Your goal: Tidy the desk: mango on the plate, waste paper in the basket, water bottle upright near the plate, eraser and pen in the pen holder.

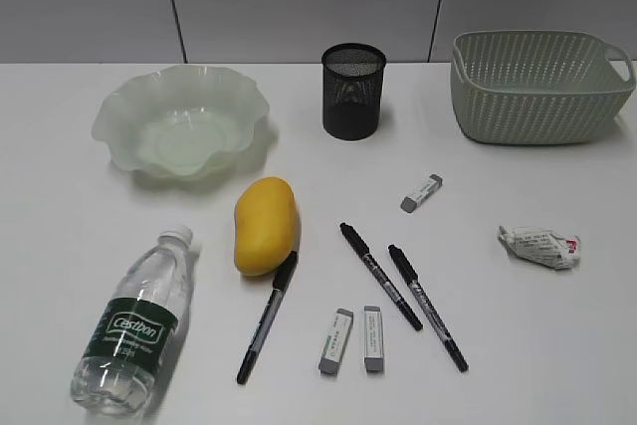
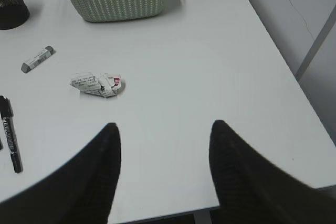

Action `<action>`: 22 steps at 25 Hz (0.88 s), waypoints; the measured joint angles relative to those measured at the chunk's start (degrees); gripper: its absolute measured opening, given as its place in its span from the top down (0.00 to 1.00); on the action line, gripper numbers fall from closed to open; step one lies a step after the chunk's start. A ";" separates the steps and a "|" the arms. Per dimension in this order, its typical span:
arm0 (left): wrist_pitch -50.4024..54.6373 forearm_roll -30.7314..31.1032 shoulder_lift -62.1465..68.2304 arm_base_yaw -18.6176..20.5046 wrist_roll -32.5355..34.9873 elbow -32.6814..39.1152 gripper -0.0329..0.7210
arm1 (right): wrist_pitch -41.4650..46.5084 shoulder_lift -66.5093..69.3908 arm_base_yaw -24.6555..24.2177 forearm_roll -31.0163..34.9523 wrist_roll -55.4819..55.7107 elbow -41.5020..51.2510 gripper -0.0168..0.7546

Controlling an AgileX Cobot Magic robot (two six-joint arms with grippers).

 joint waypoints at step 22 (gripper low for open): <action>-26.12 -37.10 78.61 -19.75 26.96 -20.94 0.25 | 0.00 0.00 0.00 0.10 -0.01 0.00 0.41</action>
